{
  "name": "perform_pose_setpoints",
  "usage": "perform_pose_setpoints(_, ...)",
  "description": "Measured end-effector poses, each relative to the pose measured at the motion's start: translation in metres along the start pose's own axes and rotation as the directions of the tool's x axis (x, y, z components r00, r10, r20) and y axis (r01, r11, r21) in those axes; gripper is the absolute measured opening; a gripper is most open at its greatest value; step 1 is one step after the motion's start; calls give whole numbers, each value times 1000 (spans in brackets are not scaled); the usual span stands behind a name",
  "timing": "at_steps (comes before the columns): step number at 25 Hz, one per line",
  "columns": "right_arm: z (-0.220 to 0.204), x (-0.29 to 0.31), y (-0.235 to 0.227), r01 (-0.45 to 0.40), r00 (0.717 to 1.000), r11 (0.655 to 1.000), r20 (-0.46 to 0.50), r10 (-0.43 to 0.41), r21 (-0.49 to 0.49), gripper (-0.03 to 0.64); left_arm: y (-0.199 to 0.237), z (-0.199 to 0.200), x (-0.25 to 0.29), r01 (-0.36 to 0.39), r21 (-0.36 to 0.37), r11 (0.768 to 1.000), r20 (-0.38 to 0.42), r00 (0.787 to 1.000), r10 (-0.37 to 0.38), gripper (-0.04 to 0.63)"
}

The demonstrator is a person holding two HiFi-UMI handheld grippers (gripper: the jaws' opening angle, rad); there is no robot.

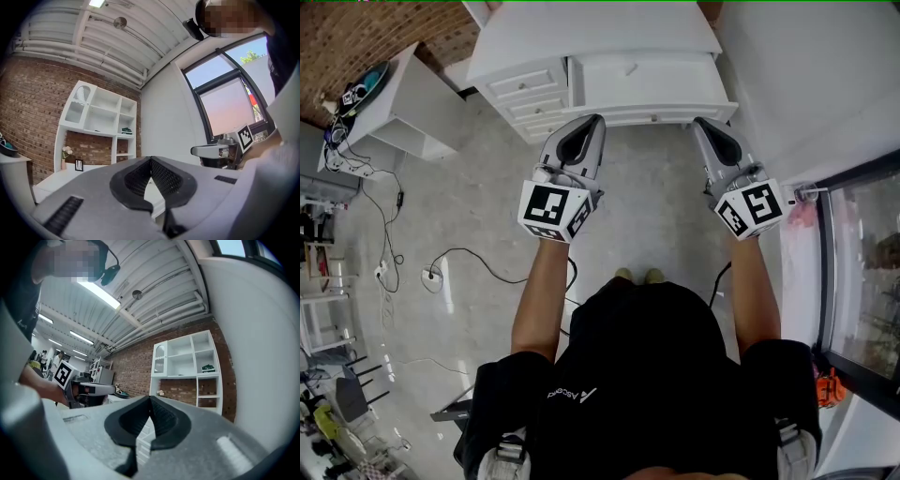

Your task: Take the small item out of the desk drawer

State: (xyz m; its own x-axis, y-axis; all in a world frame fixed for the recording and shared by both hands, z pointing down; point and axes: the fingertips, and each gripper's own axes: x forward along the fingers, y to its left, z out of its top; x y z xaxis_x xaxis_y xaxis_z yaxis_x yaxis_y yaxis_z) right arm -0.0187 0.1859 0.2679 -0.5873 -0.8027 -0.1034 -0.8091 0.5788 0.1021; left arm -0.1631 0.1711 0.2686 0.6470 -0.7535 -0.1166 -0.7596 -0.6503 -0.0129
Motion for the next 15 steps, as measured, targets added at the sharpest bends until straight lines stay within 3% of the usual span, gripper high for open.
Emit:
perform_pose_setpoints(6, -3, 28, 15, 0, 1000, 1000, -7, 0, -15, 0, 31, -2, 3, 0, 17, 1000, -15, 1000, 0, 8)
perform_pose_setpoints(15, -13, 67, 18, -4, 1000, 1000, -21, 4, -23, 0, 70, -15, 19, 4, 37, 999, -65, 998, -1, 135)
